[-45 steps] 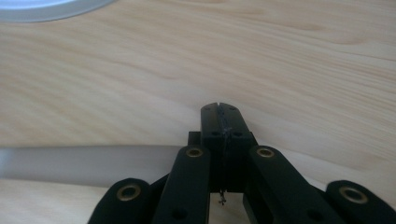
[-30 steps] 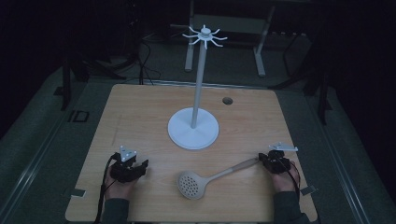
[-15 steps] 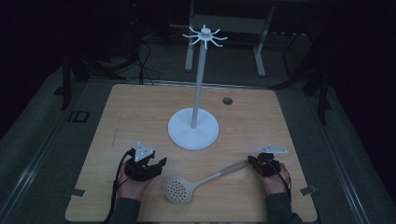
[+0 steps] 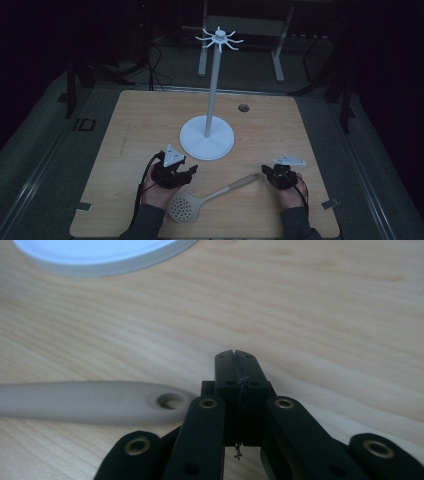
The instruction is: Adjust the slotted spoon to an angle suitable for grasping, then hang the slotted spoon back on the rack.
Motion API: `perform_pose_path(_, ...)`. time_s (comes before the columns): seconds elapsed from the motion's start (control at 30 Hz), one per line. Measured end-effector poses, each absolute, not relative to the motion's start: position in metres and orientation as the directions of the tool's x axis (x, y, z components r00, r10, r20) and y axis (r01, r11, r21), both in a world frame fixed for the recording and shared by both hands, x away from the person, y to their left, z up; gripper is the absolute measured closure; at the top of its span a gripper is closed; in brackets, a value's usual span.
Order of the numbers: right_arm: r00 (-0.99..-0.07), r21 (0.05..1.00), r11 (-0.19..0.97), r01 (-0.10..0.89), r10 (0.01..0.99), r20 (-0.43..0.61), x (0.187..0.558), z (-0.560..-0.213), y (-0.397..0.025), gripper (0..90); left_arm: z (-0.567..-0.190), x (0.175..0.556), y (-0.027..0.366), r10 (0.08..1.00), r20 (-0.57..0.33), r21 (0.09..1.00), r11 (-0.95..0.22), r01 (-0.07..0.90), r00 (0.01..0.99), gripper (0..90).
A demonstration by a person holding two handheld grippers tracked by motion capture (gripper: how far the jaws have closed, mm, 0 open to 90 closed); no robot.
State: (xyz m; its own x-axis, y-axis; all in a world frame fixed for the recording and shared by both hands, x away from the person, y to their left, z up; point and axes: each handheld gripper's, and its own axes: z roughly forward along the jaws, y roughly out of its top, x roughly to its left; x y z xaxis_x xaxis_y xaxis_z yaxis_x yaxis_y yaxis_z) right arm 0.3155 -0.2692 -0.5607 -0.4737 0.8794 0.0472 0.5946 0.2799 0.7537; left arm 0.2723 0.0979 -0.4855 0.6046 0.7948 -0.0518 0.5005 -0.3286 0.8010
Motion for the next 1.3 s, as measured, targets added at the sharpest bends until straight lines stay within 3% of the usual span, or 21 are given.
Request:
perform_pose_path(0.53, -0.391, 0.795, 0.197, 0.573, 0.919, 0.055, 0.314, -0.550, -0.305, 87.5, -0.480, 0.284, 0.061, 0.734, -0.031, 0.773, -0.413, 0.481, 0.679, 48.9)
perform_pose_path(1.07, -0.489, 0.754, 0.248, 0.608, 0.865, 0.110, 0.313, -0.566, -0.276, 89.9, -0.487, 0.288, 0.028, 0.665, -0.024, 0.720, -0.506, 0.474, 0.746, 51.3)
perform_pose_path(1.3, -0.527, 0.739, 0.303, 0.602, 0.846, 0.082, 0.312, -0.570, -0.262, 90.0, -0.491, 0.288, 0.024, 0.648, -0.017, 0.698, -0.538, 0.473, 0.761, 51.7)
